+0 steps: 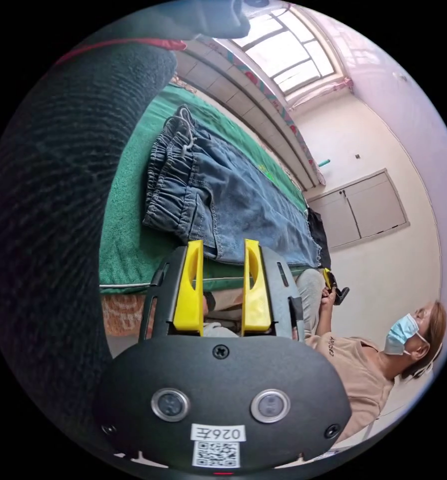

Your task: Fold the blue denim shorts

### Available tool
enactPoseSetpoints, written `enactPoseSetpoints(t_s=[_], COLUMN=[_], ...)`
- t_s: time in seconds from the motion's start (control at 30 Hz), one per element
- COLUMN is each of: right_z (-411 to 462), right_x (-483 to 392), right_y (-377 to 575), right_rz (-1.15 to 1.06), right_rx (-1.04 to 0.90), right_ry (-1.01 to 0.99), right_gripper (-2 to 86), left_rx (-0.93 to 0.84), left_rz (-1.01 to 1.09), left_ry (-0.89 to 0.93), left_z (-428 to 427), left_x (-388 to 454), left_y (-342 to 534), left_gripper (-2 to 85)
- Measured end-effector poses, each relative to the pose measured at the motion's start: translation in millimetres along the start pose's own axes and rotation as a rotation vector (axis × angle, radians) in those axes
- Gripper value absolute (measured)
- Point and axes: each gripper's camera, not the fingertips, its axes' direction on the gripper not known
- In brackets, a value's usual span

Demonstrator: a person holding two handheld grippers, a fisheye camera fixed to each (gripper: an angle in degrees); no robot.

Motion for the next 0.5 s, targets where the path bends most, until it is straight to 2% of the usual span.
enactPoseSetpoints(t_s=[0.1, 0.3, 0.4, 0.5], right_z=[10, 34, 57, 70], right_x=[15, 36, 39, 34], right_y=[-22, -81, -113, -137], right_rz=[0.041, 0.104, 0.11, 0.11], right_rx=[-0.023, -0.054, -0.113, -0.119], right_ry=[0.037, 0.091, 0.16, 0.196], right_gripper=[4.0, 8.7, 10.3, 9.1], left_rx=[-0.067, -0.152, -0.197, -0.192], left_rz=[-0.037, -0.059, -0.051, -0.05], left_ry=[-0.033, -0.123, -0.121, -0.069], left_z=[21, 49, 58, 60], left_x=[-12, -29, -36, -38], left_y=[-14, -37, -46, -44], left_gripper=[15.7, 12.7, 12.2, 15.3])
